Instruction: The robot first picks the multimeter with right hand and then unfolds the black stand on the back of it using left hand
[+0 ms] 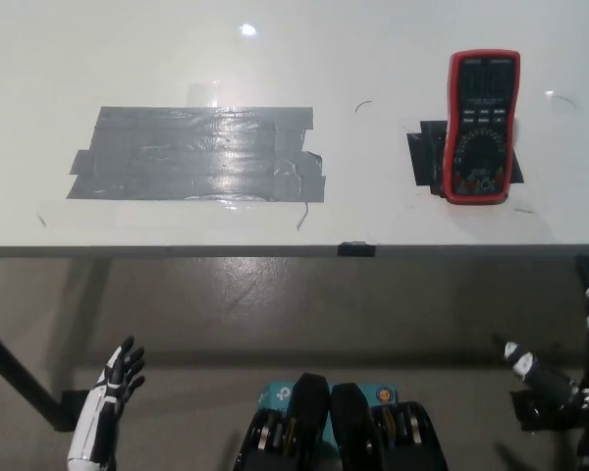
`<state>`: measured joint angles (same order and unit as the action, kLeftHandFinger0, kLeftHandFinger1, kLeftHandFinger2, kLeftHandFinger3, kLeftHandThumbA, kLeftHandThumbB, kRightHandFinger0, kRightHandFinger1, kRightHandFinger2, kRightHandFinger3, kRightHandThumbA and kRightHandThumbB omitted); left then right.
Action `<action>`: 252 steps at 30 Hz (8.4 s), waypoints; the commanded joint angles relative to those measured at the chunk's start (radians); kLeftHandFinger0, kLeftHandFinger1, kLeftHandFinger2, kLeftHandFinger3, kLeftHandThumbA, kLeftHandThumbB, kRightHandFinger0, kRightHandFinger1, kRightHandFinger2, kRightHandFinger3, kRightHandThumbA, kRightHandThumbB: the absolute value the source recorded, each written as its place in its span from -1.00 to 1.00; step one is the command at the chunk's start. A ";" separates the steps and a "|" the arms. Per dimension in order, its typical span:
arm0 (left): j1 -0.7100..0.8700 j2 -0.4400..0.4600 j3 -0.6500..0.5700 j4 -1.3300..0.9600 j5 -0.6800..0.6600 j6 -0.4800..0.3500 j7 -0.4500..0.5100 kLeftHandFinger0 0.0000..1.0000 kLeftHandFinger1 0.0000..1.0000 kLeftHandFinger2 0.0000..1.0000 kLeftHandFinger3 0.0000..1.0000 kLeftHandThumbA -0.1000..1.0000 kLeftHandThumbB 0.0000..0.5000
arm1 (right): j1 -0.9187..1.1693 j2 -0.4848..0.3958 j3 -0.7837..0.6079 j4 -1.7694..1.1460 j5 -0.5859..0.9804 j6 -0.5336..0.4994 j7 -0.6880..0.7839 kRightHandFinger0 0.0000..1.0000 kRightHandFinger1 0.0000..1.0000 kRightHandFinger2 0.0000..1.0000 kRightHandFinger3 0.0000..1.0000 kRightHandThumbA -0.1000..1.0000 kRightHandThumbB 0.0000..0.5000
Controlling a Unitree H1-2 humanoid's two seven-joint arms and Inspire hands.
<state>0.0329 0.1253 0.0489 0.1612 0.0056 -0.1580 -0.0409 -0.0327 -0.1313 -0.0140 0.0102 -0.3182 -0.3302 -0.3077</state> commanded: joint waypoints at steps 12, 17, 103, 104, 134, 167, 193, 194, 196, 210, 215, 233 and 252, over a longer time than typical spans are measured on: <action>0.066 0.025 -0.023 -0.050 0.055 -0.117 0.004 1.00 1.00 1.00 1.00 1.00 -0.09 | -0.440 0.034 -0.031 -0.414 -0.217 0.454 0.154 1.00 1.00 1.00 1.00 0.82 0.69; 0.116 0.024 -0.030 -0.071 0.059 -0.123 -0.002 1.00 1.00 1.00 1.00 1.00 -0.13 | -0.576 0.037 -0.001 -0.268 -0.300 0.527 0.151 1.00 1.00 1.00 1.00 0.81 0.68; 0.046 0.056 -0.051 -0.054 0.173 -0.124 0.008 1.00 1.00 1.00 1.00 1.00 -0.12 | -1.143 -0.019 0.048 1.004 -0.036 0.722 -0.086 1.00 1.00 1.00 1.00 0.69 1.00; 0.045 0.055 -0.051 -0.057 0.174 -0.122 0.007 1.00 1.00 1.00 1.00 1.00 -0.11 | -1.140 -0.017 0.048 0.988 -0.035 0.736 -0.083 1.00 1.00 1.00 1.00 0.69 1.00; 0.016 0.054 -0.035 -0.074 0.130 -0.094 -0.007 1.00 1.00 1.00 1.00 1.00 0.04 | -1.092 -0.024 0.058 1.180 0.013 0.503 -0.221 -1.00 -1.00 -0.88 -0.65 -1.00 -0.03; -0.002 0.029 -0.063 -0.517 0.083 -0.047 -0.034 1.00 1.00 1.00 1.00 1.00 0.04 | -0.905 0.243 -0.471 -0.006 1.103 0.800 0.122 -1.00 -0.10 0.74 1.00 -1.00 -0.62; -0.506 -0.105 -0.157 -0.726 0.168 0.265 -0.075 1.00 1.00 1.00 1.00 0.97 -0.14 | -0.530 0.358 -0.208 -0.375 1.503 0.800 0.168 -1.00 -1.00 -0.10 0.10 -1.00 -0.37; -0.515 -0.106 -0.161 -0.721 0.171 0.266 -0.078 1.00 1.00 1.00 1.00 0.96 -0.20 | -0.531 0.354 -0.202 -0.387 1.511 0.800 0.166 -1.00 -1.00 -0.02 0.08 -1.00 -0.37; -0.531 -0.106 -0.167 -0.714 0.165 0.269 -0.081 1.00 1.00 1.00 1.00 0.92 -0.24 | -0.539 0.345 -0.188 -0.403 1.517 0.800 0.174 -1.00 -0.96 0.16 0.14 -1.00 -0.40; -0.566 -0.100 -0.207 -0.781 0.147 0.296 -0.099 1.00 1.00 1.00 1.00 0.90 -0.43 | -0.537 0.281 -0.109 -0.519 1.546 0.800 0.188 -1.00 -0.94 0.05 -0.37 -1.00 -0.46; -0.592 -0.103 -0.208 -0.815 0.143 0.339 -0.096 1.00 1.00 1.00 1.00 0.92 -0.39 | -0.521 0.261 -0.096 -0.535 1.540 0.800 0.160 -1.00 -0.93 0.12 -0.39 -1.00 -0.40; -0.648 -0.131 -0.261 -0.938 0.237 0.317 -0.104 1.00 1.00 1.00 1.00 1.00 0.39 | -0.389 0.200 -0.057 -0.546 1.593 0.785 0.155 -1.00 -0.94 -0.35 -0.54 -1.00 -0.40; -0.568 -0.108 -0.280 -0.902 0.298 0.288 -0.124 1.00 1.00 1.00 1.00 1.00 0.25 | -0.344 0.181 -0.027 -0.601 1.600 0.774 0.150 -1.00 -0.95 -0.52 -0.51 -1.00 -0.29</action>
<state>-0.5372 -0.0022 -0.2235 -0.7522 0.2629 0.1627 -0.1392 -0.3621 0.0536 -0.0501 -0.5269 1.2404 0.4692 -0.1884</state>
